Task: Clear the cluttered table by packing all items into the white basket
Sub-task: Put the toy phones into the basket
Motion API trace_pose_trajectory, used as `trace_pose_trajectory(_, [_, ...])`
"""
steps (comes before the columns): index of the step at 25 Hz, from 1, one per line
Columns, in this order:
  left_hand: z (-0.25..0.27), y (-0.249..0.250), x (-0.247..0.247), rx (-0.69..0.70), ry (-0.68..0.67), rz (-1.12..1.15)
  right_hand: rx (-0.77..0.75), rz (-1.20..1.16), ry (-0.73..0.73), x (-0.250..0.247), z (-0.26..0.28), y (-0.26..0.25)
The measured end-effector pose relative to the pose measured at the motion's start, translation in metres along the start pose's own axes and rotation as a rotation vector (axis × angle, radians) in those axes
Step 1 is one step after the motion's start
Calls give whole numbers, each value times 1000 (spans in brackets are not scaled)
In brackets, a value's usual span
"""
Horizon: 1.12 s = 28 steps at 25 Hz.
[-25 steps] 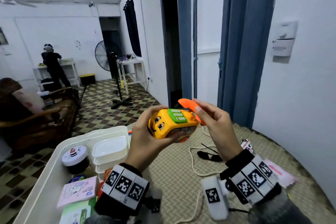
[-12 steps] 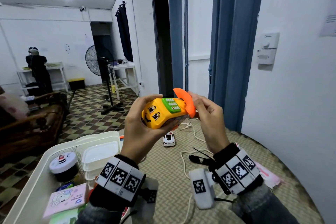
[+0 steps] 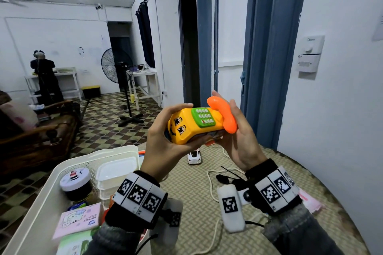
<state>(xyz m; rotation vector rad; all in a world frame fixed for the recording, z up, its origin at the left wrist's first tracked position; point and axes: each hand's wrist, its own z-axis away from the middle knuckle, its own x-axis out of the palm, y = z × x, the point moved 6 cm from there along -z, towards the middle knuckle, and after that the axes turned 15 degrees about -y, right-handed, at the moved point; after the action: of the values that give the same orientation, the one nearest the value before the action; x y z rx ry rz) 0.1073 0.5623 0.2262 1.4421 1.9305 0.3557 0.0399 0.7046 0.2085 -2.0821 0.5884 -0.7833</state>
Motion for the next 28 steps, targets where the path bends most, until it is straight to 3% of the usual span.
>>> trace_pose_trajectory(10, [11, -14, 10, -12, -35, 1, -86, 101, 113, -4, 9, 10])
trace_pose_trajectory(18, [1, -10, 8, 16, -114, 18, 51, 56, 9, -11, 9, 1])
trace_pose_trajectory(23, [5, -15, 20, 9, -134, 53, 83, 54, 54, -16, 12, 4])
trace_pose_trajectory(28, [12, -19, 31, -10, -115, 26, -4, 100, 178, -28, 18, 8])
